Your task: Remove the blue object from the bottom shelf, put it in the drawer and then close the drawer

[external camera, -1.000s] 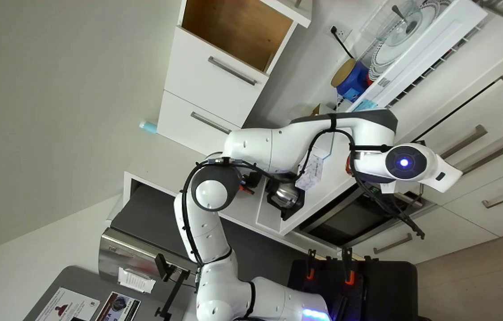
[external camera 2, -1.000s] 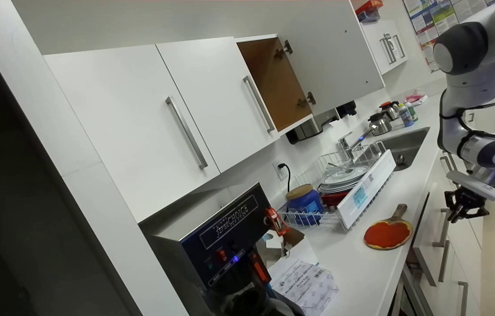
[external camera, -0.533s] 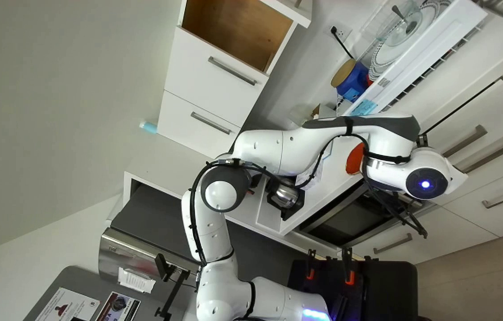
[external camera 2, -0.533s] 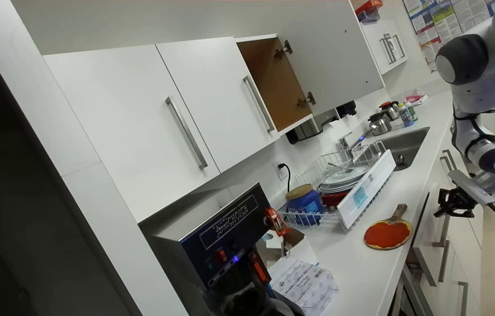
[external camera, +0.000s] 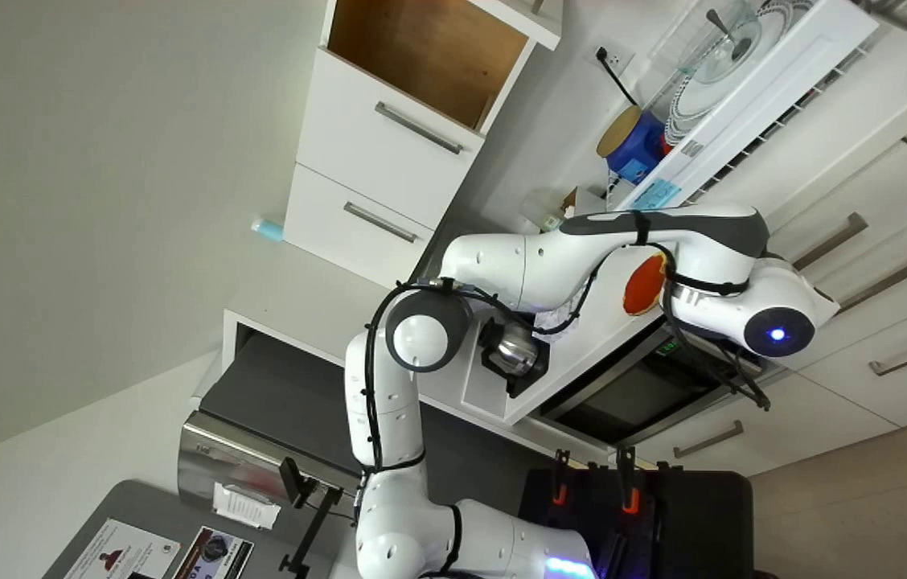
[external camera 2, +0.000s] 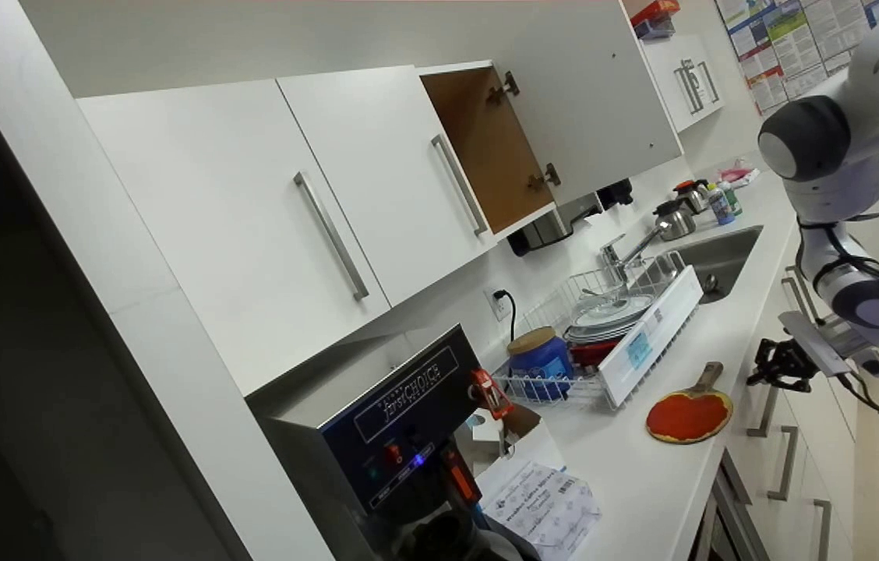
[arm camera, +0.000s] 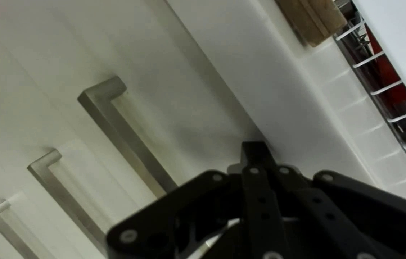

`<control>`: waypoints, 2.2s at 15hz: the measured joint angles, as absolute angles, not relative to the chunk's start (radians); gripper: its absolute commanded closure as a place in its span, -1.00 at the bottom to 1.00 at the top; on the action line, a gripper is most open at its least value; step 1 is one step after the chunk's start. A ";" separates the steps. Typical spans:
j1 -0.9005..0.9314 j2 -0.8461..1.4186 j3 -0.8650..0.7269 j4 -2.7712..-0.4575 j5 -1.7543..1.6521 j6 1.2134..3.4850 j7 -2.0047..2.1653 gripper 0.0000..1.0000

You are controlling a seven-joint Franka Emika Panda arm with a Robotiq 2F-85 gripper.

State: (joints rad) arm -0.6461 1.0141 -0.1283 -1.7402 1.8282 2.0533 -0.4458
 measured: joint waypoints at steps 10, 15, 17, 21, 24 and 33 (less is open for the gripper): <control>-0.486 0.901 -0.323 -1.822 1.728 2.046 -0.401 1.00; -0.453 0.700 -0.434 -1.922 1.537 2.063 -0.344 1.00; -0.451 0.623 -0.461 -1.942 1.459 2.086 -0.322 1.00; -0.460 0.477 -0.488 -1.957 1.360 2.122 -0.309 1.00; -0.478 0.376 -0.487 -1.955 1.348 2.119 -0.313 1.00; -0.512 0.169 -0.486 -1.917 1.380 2.107 -0.319 1.00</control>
